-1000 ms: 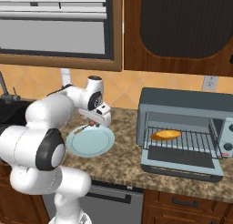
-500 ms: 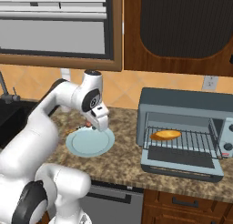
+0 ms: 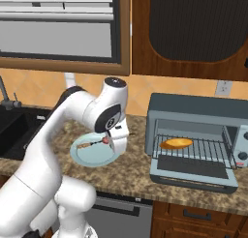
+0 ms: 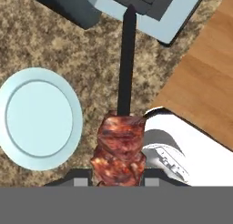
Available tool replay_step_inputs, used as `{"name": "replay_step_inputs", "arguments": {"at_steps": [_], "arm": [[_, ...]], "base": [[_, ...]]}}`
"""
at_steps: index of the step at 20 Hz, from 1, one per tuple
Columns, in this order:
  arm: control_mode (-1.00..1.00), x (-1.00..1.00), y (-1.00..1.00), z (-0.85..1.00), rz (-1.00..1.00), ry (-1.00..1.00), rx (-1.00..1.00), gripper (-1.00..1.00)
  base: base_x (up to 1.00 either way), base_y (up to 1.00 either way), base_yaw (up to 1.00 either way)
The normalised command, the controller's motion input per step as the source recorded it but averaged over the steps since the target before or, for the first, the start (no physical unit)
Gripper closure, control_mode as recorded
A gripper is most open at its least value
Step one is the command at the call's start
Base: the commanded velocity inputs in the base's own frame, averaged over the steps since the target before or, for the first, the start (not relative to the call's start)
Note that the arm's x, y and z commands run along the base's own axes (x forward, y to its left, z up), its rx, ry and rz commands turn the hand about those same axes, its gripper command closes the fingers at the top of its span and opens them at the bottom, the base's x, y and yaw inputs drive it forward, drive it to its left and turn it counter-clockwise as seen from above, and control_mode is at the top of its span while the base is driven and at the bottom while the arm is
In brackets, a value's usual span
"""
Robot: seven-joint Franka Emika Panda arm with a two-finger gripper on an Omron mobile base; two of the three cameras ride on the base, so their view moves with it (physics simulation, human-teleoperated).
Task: Pick up the kebab skewer and baguette bread, and place them inside the toaster oven. Close the toaster oven door and start by setting the timer.
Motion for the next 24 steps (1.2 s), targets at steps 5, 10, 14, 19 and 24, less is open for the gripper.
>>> {"name": "replay_step_inputs", "arguments": {"at_steps": [5, 10, 14, 19, 24], "arm": [[-1.0, -0.38, -0.94, 0.12, -0.22, -0.01, 0.03, 1.0], [-1.0, 0.05, -0.82, 0.0, -0.12, -0.11, 0.01, 1.0], [-1.0, 0.3, -0.78, 0.0, -0.06, -0.09, 0.03, 1.0], [-1.0, 0.32, -0.72, -0.1, -0.03, -0.14, 0.03, 1.0], [-1.0, 0.31, -0.69, -0.25, -0.02, -0.06, 0.02, 1.0]], "base": [[0.0, 0.0, 0.0], [0.0, 0.0, 0.0], [0.0, 0.0, 0.0], [0.0, 0.0, 0.0], [0.0, 0.0, 0.0]]}}
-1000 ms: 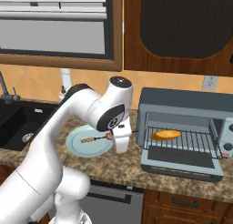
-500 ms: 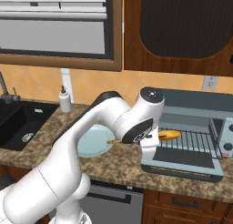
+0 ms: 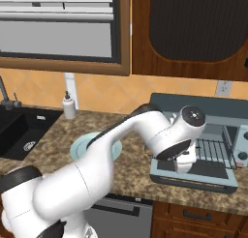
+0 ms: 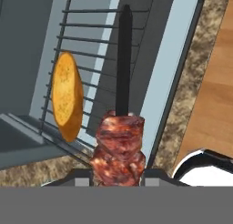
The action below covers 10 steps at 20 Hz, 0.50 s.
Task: Pick up the kebab skewer and baguette bread, and place them inside the toaster oven. Close the toaster oven door and start by setting the timer.
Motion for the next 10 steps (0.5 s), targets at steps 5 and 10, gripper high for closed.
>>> {"name": "replay_step_inputs", "arguments": {"at_steps": [5, 10], "arm": [[-1.0, 0.5, -0.39, -0.34, -0.07, -0.06, 0.0, 1.0], [-1.0, 0.46, -0.29, -0.27, -0.1, -0.1, 0.01, 1.0]], "base": [[0.0, 0.0, 0.0], [0.0, 0.0, 0.0]]}}
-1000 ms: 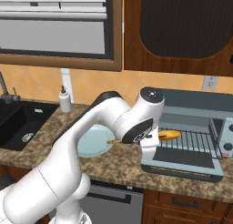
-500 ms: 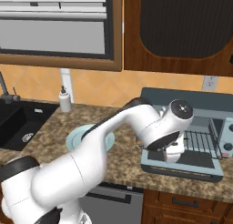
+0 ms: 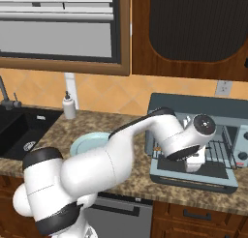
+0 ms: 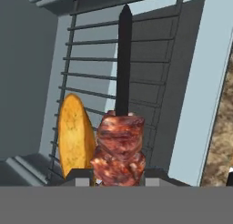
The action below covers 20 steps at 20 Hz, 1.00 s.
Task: Pick up the kebab skewer and baguette bread, and place them inside the toaster oven. Close the toaster oven door and start by setting the timer.
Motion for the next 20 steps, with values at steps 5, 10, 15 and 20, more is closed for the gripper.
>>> {"name": "replay_step_inputs", "arguments": {"at_steps": [5, 10, 15, 20], "arm": [[-1.0, 0.45, -0.17, -0.07, -0.14, -0.05, 0.07, 1.0], [-1.0, 0.12, -0.22, -0.09, -0.07, -0.01, 0.08, 1.0], [-1.0, 0.1, -0.17, -0.21, 0.0, 0.0, 0.0, 1.0], [-1.0, 0.21, 0.0, -0.24, 0.0, 0.0, 0.0, 1.0]], "base": [[0.0, 0.0, 0.0], [0.0, 0.0, 0.0], [0.0, 0.0, 0.0], [0.0, 0.0, 0.0]]}}
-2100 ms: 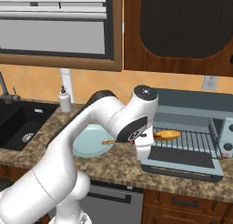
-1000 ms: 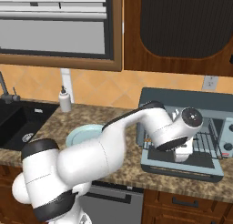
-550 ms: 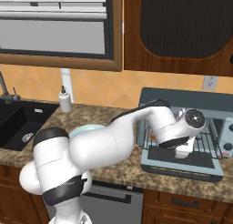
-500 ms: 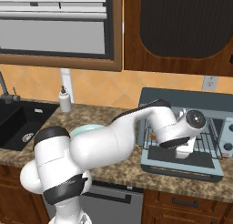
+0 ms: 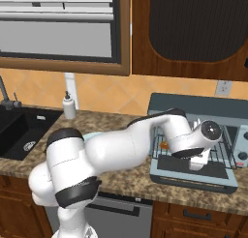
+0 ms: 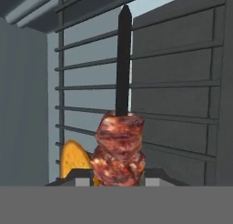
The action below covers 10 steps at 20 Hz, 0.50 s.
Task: Pick up the kebab skewer and baguette bread, and place them inside the toaster oven. Close the toaster oven door and start by setting the timer.
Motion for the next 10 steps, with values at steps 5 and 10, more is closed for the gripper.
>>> {"name": "replay_step_inputs", "arguments": {"at_steps": [5, 10], "arm": [[-1.0, 0.33, 0.0, -0.04, 0.0, -0.02, 0.0, 1.0], [-1.0, 0.22, 0.0, 0.0, 0.0, 0.0, 0.0, 1.0]], "base": [[0.0, 0.0, 0.0], [0.0, 0.0, 0.0]]}}
